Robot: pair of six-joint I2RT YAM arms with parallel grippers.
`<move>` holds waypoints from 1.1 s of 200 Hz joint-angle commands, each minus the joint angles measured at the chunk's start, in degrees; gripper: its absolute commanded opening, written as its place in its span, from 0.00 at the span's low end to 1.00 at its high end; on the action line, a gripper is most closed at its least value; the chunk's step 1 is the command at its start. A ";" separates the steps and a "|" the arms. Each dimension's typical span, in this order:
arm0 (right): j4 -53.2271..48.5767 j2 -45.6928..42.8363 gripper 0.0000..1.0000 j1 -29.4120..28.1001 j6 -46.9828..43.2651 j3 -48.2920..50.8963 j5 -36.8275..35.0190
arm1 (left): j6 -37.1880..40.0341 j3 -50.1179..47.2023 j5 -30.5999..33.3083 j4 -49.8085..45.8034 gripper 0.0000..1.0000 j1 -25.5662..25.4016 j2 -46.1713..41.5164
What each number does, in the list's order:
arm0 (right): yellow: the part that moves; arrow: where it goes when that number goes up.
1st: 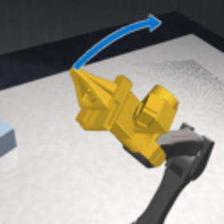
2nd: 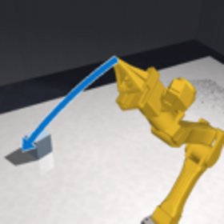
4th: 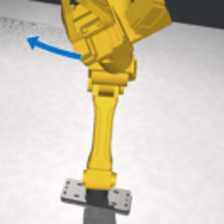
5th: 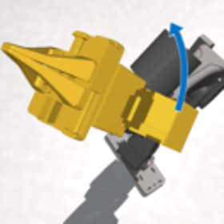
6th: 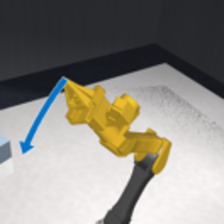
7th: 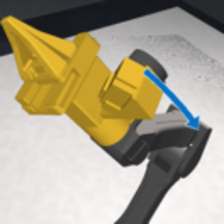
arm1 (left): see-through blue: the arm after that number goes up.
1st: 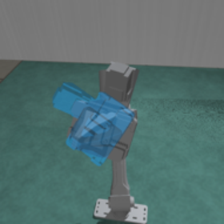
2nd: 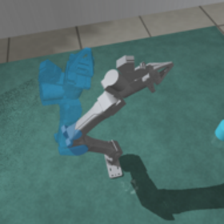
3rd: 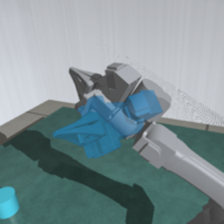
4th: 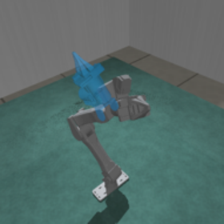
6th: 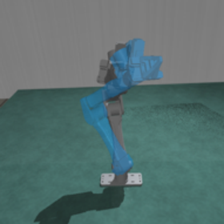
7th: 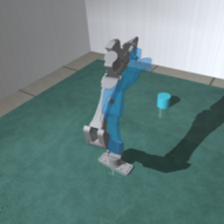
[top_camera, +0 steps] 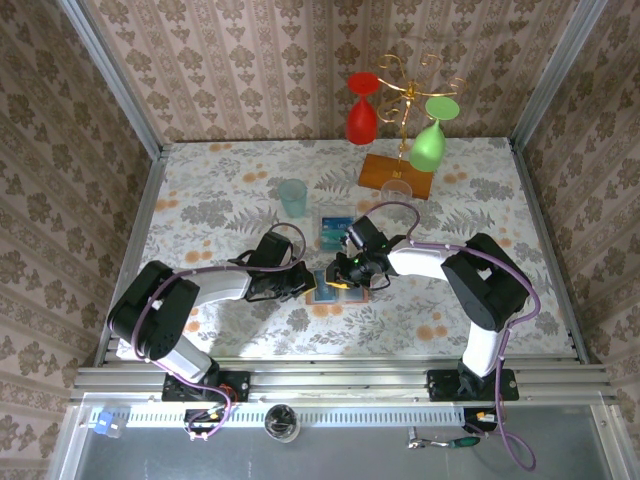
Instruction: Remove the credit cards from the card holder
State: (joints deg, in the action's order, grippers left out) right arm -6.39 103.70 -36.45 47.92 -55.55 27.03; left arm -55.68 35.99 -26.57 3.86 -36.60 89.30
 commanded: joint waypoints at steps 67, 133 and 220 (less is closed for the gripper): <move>-6.09 -0.60 0.27 -0.47 -3.40 -1.07 -4.86 | 1.28 -0.83 0.38 -1.79 0.07 0.48 0.84; -7.93 -2.59 0.27 -0.47 -4.80 -1.66 -6.11 | 1.46 0.11 0.29 -2.55 0.07 0.48 0.31; -8.00 -6.07 0.27 -0.38 -4.37 -1.17 -5.97 | 2.24 4.02 0.29 -6.00 0.07 0.35 -2.89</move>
State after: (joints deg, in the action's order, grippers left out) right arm -12.45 100.27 -36.64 43.83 -56.34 22.68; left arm -55.22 37.36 -26.55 0.21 -36.60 87.99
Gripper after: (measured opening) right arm 0.273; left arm 0.072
